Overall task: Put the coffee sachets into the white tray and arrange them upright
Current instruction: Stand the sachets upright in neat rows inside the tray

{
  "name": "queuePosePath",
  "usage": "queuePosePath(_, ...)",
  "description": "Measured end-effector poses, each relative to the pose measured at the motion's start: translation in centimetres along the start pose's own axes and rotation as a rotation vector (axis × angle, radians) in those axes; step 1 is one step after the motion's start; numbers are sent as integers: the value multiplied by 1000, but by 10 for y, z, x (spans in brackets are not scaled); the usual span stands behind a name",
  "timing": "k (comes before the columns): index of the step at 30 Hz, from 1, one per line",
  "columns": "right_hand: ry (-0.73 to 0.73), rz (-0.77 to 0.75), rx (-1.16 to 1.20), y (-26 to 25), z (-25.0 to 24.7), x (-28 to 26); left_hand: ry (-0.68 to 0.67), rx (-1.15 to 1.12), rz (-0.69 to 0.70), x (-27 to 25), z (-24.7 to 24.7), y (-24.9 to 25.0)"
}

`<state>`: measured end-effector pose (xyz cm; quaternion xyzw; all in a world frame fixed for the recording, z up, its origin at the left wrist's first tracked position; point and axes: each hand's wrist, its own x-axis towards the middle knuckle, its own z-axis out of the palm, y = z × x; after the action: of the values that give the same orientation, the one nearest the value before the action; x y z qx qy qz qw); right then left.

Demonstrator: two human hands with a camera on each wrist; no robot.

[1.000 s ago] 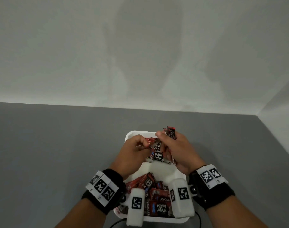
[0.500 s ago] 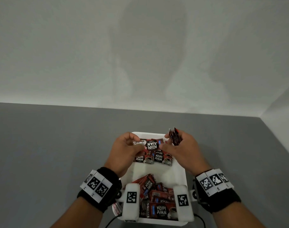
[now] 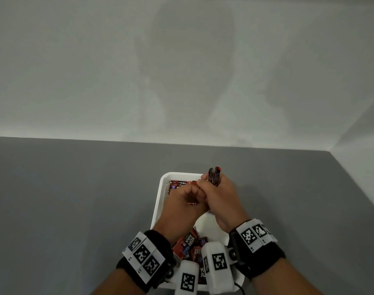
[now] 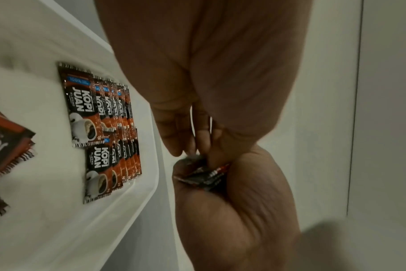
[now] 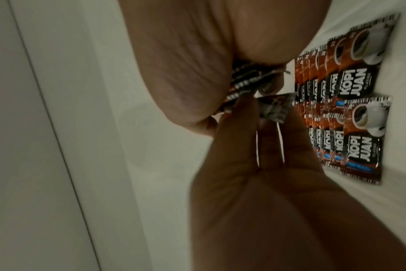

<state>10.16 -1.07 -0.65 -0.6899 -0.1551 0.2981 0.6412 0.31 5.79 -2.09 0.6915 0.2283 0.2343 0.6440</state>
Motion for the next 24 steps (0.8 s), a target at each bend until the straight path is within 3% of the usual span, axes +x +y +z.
queuePosePath(6, -108, 104, 154, -6, 1, -7, -45, -56, -70, 4, -3, 8)
queuePosePath(9, -163, 203, 269, -12, 0, -11, -89, 17, -33, 6, -3, 8)
queuePosePath(13, -327, 242, 302, -24, -5, -20, -119, 88, 6, 7, -4, 7)
queuePosePath(16, -355, 230, 290, -25, -5, -23, -88, 91, -17, 6, -4, 8)
queuePosePath(20, -336, 17, 64, -13, -16, -16, -36, -212, -148, 10, -9, 9)
queuePosePath(24, -527, -296, -506, -21, -33, -15, -107, -549, -258, 6, -14, 20)
